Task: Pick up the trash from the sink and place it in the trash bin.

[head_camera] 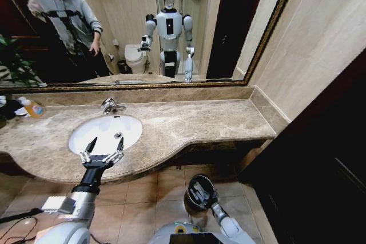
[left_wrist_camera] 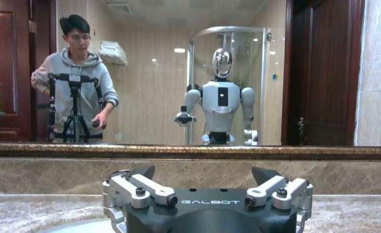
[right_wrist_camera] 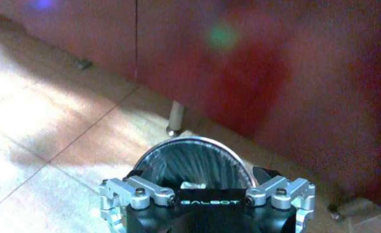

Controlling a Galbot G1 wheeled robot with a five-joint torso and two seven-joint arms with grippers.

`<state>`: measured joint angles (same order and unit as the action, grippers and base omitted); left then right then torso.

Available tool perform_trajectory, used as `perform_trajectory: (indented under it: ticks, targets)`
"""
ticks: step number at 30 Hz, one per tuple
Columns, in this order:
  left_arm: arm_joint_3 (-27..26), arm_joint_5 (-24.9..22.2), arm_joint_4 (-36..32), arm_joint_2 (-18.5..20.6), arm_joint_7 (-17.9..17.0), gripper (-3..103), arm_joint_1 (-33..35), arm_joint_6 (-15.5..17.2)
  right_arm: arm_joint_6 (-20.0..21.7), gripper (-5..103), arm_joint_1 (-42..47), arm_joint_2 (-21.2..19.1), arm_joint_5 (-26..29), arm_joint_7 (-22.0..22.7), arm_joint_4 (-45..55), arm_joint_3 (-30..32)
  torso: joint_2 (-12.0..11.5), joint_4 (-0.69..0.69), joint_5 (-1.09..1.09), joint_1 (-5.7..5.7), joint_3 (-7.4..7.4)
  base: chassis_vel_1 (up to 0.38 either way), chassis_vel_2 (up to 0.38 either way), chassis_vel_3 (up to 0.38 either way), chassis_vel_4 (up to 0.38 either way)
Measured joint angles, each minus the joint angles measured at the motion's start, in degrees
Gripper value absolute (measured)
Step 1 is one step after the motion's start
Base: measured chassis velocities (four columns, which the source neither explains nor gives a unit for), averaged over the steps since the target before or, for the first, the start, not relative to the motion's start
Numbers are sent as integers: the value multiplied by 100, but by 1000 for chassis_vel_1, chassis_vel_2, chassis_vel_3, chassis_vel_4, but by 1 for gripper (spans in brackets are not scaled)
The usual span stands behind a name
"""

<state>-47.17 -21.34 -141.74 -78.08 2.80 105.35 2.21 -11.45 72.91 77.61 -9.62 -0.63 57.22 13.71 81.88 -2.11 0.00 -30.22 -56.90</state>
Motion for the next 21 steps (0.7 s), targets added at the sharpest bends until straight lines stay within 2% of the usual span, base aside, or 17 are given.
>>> perform_trajectory:
  ticks: [6, 8, 9, 16, 18, 21]
  targets:
    - [0, 0, 0, 0, 0, 100, 0, 0, 95, 100, 339, -130, 296, 154, 790, 69, 0, 0, 0, 0, 0, 0, 0, 0, 0]
    - [0, 0, 0, 0, 0, 100, 0, 0, 135, 100, 621, -209, 648, 311, 1411, 178, 0, 0, 1, 0, 0, 0, 0, 0, 0]
    - [0, 0, 0, 0, 0, 100, 0, 0, 135, 100, 621, -209, 648, 311, 1411, 178, 0, 0, 1, 0, 0, 0, 0, 0, 0]
    - [0, 0, 0, 0, 0, 100, 0, 0, -105, 100, 1461, -339, 1049, 688, 3008, 780, 0, 0, 0, 0, 0, 0, 0, 0, 0]
    - [0, 0, 0, 0, 0, 100, 0, 0, -114, 100, 1576, -356, 1090, 716, 3259, 873, 0, 0, 0, 0, 0, 0, 0, 0, 0]
    - [0, 0, 0, 0, 0, 100, 0, 0, -66, 100, 1942, -369, 1327, 826, 4200, 1206, 0, 0, 0, 0, 0, 0, 0, 0, 0]
